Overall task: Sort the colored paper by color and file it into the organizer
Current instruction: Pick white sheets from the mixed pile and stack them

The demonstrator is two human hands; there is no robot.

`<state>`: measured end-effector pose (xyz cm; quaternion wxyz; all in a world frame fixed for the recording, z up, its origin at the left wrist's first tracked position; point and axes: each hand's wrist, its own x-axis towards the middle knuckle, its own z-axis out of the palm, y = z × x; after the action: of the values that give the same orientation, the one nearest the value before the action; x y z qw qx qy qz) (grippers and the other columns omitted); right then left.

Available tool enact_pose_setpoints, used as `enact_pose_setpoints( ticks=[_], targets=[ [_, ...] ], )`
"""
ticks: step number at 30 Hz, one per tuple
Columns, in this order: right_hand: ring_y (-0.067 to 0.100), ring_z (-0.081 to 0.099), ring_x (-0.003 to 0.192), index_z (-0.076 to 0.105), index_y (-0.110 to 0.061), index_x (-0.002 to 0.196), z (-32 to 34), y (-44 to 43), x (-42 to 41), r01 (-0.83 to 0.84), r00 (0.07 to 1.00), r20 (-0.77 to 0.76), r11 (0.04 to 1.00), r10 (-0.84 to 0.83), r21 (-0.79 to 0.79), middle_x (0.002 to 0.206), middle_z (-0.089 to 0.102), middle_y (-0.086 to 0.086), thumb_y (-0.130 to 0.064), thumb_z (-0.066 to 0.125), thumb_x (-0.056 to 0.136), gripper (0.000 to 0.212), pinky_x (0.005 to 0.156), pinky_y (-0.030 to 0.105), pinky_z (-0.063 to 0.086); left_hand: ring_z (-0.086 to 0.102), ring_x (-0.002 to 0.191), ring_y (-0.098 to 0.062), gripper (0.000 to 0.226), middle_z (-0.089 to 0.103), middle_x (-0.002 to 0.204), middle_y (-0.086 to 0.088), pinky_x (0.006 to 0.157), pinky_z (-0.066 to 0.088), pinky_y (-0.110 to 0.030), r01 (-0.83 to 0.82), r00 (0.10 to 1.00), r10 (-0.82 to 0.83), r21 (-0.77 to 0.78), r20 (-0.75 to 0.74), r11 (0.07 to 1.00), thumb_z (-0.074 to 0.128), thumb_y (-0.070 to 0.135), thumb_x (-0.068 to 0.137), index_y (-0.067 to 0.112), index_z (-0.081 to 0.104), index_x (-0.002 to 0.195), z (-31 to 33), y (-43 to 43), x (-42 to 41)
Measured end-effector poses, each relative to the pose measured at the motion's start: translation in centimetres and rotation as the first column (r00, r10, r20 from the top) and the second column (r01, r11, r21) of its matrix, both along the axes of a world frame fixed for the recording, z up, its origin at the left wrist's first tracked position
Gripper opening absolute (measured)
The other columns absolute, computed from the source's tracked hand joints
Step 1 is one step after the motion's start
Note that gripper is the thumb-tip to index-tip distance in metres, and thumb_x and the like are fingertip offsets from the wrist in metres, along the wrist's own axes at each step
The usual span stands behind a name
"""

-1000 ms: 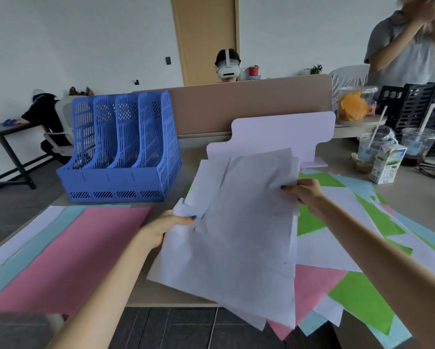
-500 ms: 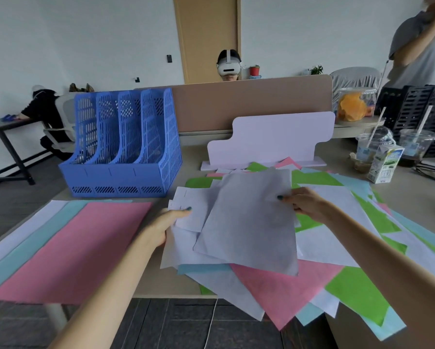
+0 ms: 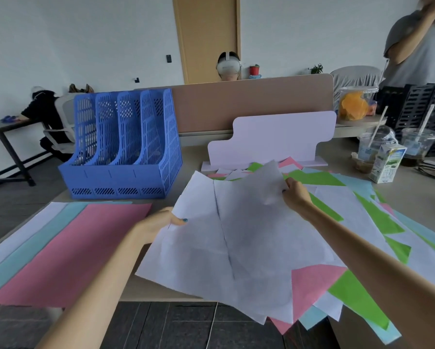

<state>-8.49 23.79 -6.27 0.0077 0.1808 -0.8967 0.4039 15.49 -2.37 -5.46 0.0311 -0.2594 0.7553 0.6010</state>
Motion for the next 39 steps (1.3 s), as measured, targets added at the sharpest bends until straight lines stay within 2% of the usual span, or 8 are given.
enact_pose_setpoints(
  ticks=[3,9,17,21,25,29,33,39],
  targets=[
    [0.029,0.054,0.084,0.052,-0.011,0.092,-0.1,-0.7,0.4,-0.101,0.995,0.006,0.995,0.101,-0.009,0.092,0.058,0.018,0.004,0.039,0.083,0.022,0.065,0.029,0.037,0.057,0.120,-0.022,0.066,0.061,0.128,0.001,0.105,0.041,-0.046,-0.002,0.999,0.001,0.013,0.048,1.000,0.078,0.047,0.071,0.022,0.057,0.128,-0.2,-0.5,-0.2],
    [0.031,0.056,0.086,0.054,-0.004,0.107,-0.2,-3.1,1.2,-0.252,0.967,0.000,0.961,0.253,0.113,0.098,0.061,0.019,0.006,0.038,0.082,0.031,0.064,0.030,0.038,0.058,0.118,-0.021,0.074,0.063,0.127,0.001,0.107,0.039,-0.044,-0.135,0.991,0.131,0.104,0.042,0.985,0.034,0.079,0.081,0.028,0.057,0.130,-1.4,-0.5,-1.8],
    [0.035,0.055,0.101,0.048,-0.005,0.121,-0.5,-7.5,3.3,-0.414,0.906,-0.002,0.888,0.423,0.200,0.115,0.059,0.019,0.003,0.036,0.086,0.038,0.074,0.036,0.043,0.048,0.125,-0.013,0.077,0.055,0.134,0.011,0.111,0.032,-0.043,-0.081,0.997,0.081,-0.044,-0.010,0.996,0.078,0.064,0.061,0.034,0.056,0.129,-2.0,-1.4,-1.7],
    [0.032,0.051,0.110,0.049,-0.007,0.124,-1.2,-8.8,3.6,-0.435,0.895,-0.027,0.885,0.445,0.168,0.120,0.056,0.017,-0.001,0.045,0.090,0.035,0.082,0.033,0.040,0.063,0.110,-0.015,0.050,0.067,0.118,0.003,0.092,0.051,-0.030,0.088,0.994,-0.096,-0.123,-0.060,0.989,0.072,0.009,0.082,0.021,0.057,0.127,-1.1,0.0,-1.3],
    [0.023,0.047,0.118,0.051,-0.005,0.124,-0.9,-9.1,3.2,-0.450,0.891,-0.064,0.893,0.449,0.010,0.125,0.054,0.009,-0.016,0.068,0.083,0.046,0.096,0.033,0.038,0.058,0.112,-0.002,0.054,0.063,0.124,0.011,0.082,0.046,-0.013,0.087,0.984,-0.112,-0.180,-0.137,0.980,0.066,0.002,0.085,0.024,0.052,0.132,-1.0,-0.2,-0.7],
    [0.014,0.057,0.081,0.063,-0.009,0.088,0.4,-8.7,3.3,-0.490,0.854,0.058,0.837,0.517,-0.245,0.088,0.063,0.006,-0.001,0.071,0.079,0.014,0.069,0.027,0.044,0.059,0.111,-0.001,0.050,0.063,0.123,0.011,0.078,0.046,-0.009,0.092,0.984,-0.117,-0.180,-0.134,0.979,0.065,0.003,0.086,0.023,0.054,0.131,-0.6,-0.3,-0.4],
    [-0.005,0.044,0.052,0.050,-0.015,0.062,1.4,-8.0,3.8,-0.506,0.835,0.083,0.818,0.544,-0.271,0.063,0.047,-0.002,0.007,0.063,0.083,0.033,0.049,0.009,0.031,0.055,0.114,-0.001,0.032,0.064,0.119,0.014,0.090,0.041,-0.016,-0.022,0.987,-0.003,-0.152,-0.163,0.988,0.059,0.028,0.093,0.024,0.058,0.125,-0.5,-0.6,-0.2],
    [0.010,0.029,0.057,0.043,-0.013,0.064,1.3,-7.2,3.7,-0.543,0.811,0.197,0.835,0.550,-0.094,0.063,0.034,-0.003,-0.003,0.061,0.088,0.031,0.048,0.021,0.018,0.062,0.110,-0.012,0.029,0.068,0.117,0.001,0.093,0.047,-0.024,-0.129,0.978,0.121,-0.038,-0.168,0.991,0.048,0.018,0.099,0.014,0.060,0.125,-0.9,-1.1,-0.2]
  ],
)
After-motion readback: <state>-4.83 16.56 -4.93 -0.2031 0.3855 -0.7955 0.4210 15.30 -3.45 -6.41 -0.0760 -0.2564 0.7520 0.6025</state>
